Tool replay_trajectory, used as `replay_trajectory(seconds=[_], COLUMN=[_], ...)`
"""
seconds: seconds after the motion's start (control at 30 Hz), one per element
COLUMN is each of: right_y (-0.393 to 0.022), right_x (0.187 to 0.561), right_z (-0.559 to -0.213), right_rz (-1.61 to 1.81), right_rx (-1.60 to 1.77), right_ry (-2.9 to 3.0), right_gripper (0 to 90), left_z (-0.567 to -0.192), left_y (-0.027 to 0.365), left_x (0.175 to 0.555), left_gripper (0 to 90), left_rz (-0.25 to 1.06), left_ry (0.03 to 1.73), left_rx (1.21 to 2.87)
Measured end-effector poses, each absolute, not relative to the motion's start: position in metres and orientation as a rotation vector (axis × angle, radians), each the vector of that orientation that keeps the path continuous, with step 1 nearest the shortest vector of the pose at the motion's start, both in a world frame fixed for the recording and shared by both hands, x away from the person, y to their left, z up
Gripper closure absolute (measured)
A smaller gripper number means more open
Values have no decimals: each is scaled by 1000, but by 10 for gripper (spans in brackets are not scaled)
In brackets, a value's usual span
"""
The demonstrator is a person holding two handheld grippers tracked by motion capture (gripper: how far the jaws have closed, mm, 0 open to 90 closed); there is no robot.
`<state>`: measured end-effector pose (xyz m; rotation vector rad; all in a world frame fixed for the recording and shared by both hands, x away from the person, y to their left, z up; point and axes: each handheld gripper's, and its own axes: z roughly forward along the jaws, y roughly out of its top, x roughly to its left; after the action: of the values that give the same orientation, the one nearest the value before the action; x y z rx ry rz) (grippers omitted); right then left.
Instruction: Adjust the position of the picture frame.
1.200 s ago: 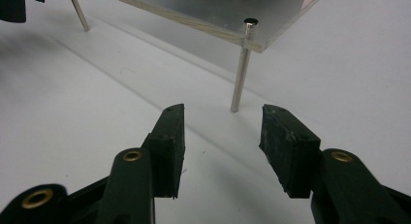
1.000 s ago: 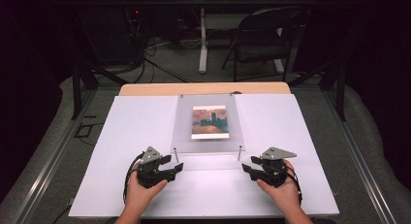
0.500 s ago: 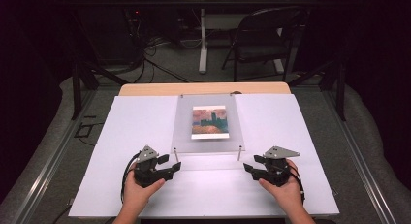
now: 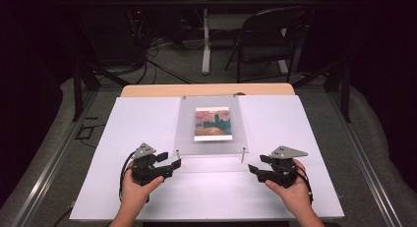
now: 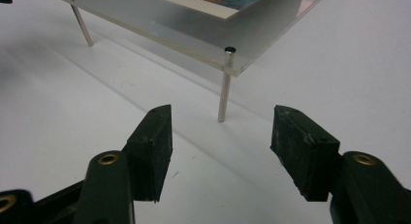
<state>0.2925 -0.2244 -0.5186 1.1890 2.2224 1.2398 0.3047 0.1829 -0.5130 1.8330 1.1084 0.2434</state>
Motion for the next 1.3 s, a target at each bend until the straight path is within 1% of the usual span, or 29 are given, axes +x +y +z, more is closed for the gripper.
replay_trajectory(seconds=[0.23, 0.43, 0.53, 0.63, 0.8, 0.87, 1.0, 1.17, 1.3], right_y=[-232, -235, -237, -237, -235, -235, -234, -234, -234], right_x=[296, 305, 313, 323, 342, 349, 366, 387, 399], right_z=[-512, -508, -506, -502, -494, -492, -492, -493, -492], right_rz=[1249, 1220, 1226, 1211, 1185, 1180, 1176, 1153, 1138], right_rx=[1207, 1214, 1220, 1219, 1220, 1226, 1262, 1319, 1333], right_ry=[2197, 2210, 2215, 2227, 2239, 2239, 2237, 2246, 2239], right_gripper=[396, 411, 415, 416, 416, 414, 392, 326, 322], left_z=[-502, -492, -488, -483, -475, -474, -473, -469, -467], left_y=[186, 185, 184, 182, 178, 177, 175, 173, 171], left_x=[311, 326, 335, 344, 361, 368, 382, 400, 412], left_gripper=[383, 378, 377, 395, 401, 400, 378, 353, 338], left_rz=[286, 297, 306, 292, 315, 302, 288, 267, 281], left_ry=[1097, 1092, 1086, 1077, 1066, 1080, 1107, 1150, 1174], left_rx=[1846, 1884, 1887, 1888, 1907, 1899, 1905, 1904, 1921])
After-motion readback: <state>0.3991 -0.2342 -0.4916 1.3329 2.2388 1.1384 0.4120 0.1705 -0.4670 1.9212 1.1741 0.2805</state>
